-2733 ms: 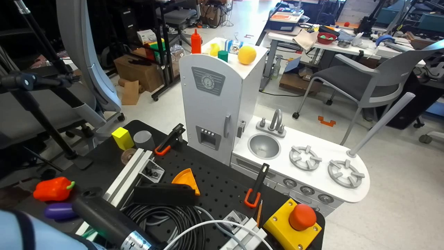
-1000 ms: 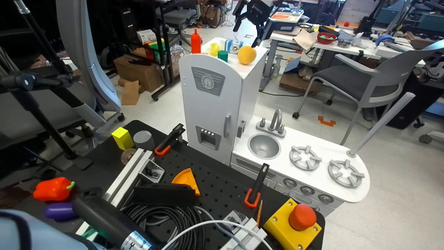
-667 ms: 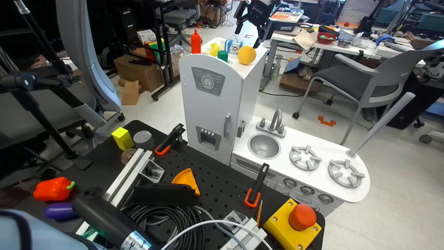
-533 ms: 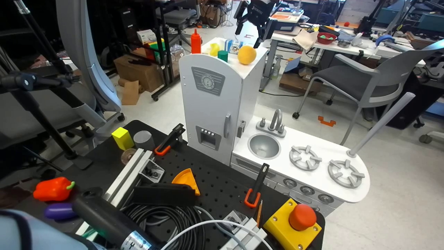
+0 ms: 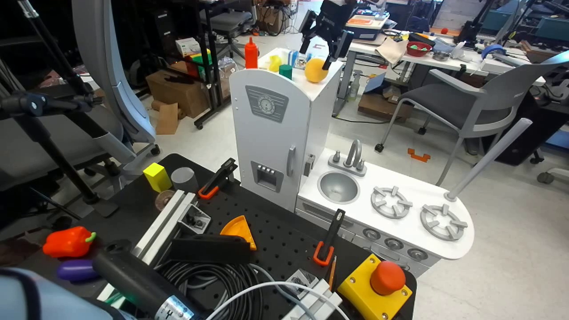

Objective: Move the yellow ball

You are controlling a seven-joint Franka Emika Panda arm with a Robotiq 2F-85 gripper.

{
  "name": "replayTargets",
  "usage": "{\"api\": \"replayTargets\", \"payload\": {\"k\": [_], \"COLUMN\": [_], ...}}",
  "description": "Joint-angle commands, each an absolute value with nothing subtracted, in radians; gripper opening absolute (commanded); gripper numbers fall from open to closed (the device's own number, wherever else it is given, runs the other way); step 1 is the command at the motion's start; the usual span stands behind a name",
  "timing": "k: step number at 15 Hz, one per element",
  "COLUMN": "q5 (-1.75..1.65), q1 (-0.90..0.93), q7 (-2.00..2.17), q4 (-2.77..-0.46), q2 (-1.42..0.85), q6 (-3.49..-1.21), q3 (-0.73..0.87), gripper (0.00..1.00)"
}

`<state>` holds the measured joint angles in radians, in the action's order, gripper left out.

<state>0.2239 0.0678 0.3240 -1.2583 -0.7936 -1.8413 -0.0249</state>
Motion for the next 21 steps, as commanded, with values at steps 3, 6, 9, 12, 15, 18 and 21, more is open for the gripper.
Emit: {"api": "replayTargets", "payload": {"k": [3,6,9,12,15,18,21], "q5": [0.214,0.221,0.224,0.228,0.231,0.238,0.247], "q1": [0.069,0.065,0.061,0.055,0.050,0.043,0.036], "q7": [0.380,0.392,0.396,0.396,0.397,0.397,0.402], "q4": [-1.146,-1.105,-1.059,-1.017,-0.983,-0.938,-0.867], "q2": [-0.874,-0.911,-0.945,-0.963,-0.966,-0.971,-1.000], "q6": [-1.780,-1.780,-1.752,-1.707,-1.697,-1.728,-1.729], "q3": [-0.007,-0.007,-0.011,-0.014,-0.013,-0.017,-0.023], "gripper": [1.00,1.00,0.73,0.52,0.29,0.12,0.03]}}
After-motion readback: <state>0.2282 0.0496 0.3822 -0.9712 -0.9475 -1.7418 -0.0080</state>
